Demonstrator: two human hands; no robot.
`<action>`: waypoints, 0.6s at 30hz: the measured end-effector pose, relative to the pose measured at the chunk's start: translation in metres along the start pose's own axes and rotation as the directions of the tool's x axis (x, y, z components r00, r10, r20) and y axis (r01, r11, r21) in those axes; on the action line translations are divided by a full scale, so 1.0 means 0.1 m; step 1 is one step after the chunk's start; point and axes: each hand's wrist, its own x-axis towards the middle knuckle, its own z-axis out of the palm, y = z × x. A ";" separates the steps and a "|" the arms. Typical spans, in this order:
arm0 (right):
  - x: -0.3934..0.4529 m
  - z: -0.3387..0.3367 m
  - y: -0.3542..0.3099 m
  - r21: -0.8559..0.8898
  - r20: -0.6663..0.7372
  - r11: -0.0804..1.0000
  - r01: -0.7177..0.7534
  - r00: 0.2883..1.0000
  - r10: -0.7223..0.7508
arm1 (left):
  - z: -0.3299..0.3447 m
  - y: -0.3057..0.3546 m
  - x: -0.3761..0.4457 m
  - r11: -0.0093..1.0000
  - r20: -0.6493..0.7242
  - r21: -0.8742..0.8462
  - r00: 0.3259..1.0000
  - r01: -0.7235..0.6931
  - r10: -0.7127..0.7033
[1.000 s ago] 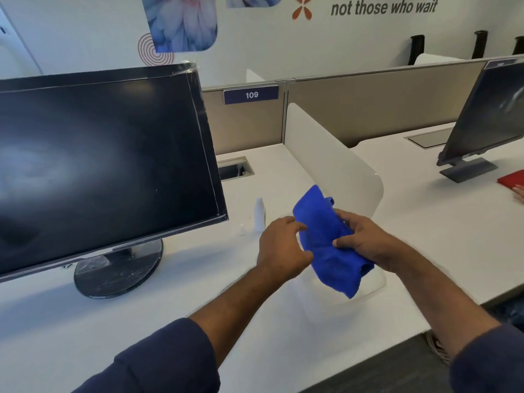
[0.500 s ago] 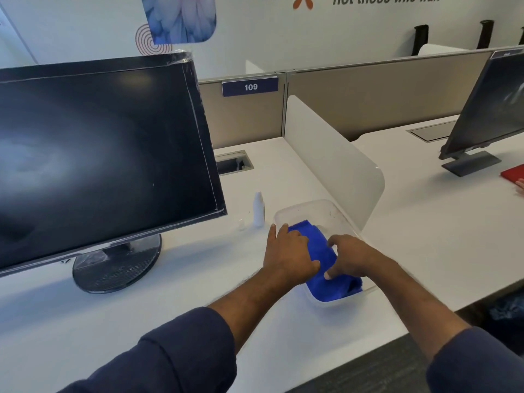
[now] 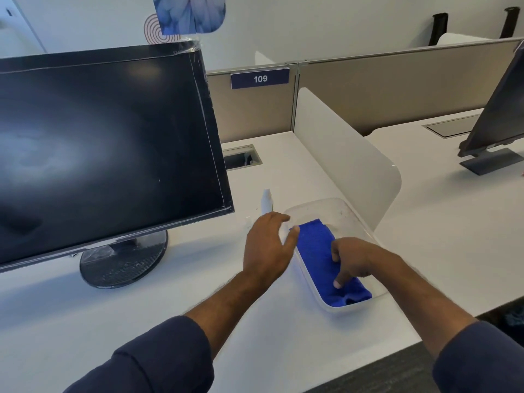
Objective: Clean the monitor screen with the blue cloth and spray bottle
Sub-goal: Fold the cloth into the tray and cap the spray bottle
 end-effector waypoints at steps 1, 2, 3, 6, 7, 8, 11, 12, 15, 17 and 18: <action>-0.01 -0.08 -0.01 0.026 -0.027 0.999 0.030 0.999 -0.029 | -0.03 -0.05 0.02 1.000 -0.026 -0.011 0.999 0.025 -0.025; 0.00 -0.15 -0.03 0.059 -0.064 0.997 0.058 0.996 -0.054 | -0.05 -0.11 0.04 0.998 -0.048 -0.020 0.997 0.059 -0.060; 0.01 -0.22 -0.06 0.092 -0.113 0.992 0.090 0.990 -0.080 | -0.07 -0.18 0.06 0.994 -0.066 -0.031 0.992 0.109 -0.111; 0.11 -0.39 -0.20 0.154 -0.304 0.968 0.198 0.942 -0.144 | -0.08 -0.43 0.11 0.955 -0.080 -0.055 0.953 0.290 -0.294; 0.15 -0.43 -0.27 0.182 -0.370 0.955 0.234 0.916 -0.154 | -0.08 -0.51 0.12 0.937 -0.067 -0.052 0.935 0.346 -0.349; 0.19 -0.46 -0.34 0.217 -0.431 0.938 0.270 0.889 -0.156 | -0.08 -0.59 0.14 0.918 -0.049 -0.046 0.917 0.395 -0.397; 0.36 -0.51 -0.57 0.300 -0.560 0.874 0.382 0.813 -0.163 | -0.08 -0.77 0.20 0.878 0.016 0.000 0.878 0.479 -0.479; 0.42 -0.51 -0.64 0.297 -0.590 0.863 0.409 0.789 -0.171 | -0.07 -0.81 0.23 0.872 0.038 0.017 0.872 0.489 -0.489; 0.60 -0.53 -0.87 0.248 -0.625 0.854 0.458 0.749 -0.220 | -0.03 -0.93 0.34 0.878 0.103 0.074 0.872 0.473 -0.478; 0.70 -0.54 -0.99 0.190 -0.604 0.877 0.441 0.757 -0.250 | -0.02 -0.98 0.43 0.884 0.156 0.114 0.871 0.454 -0.467; 0.74 -0.55 -1.04 0.146 -0.581 0.900 0.411 0.772 -0.258 | -0.02 -1.00 0.48 0.886 0.181 0.136 0.868 0.443 -0.462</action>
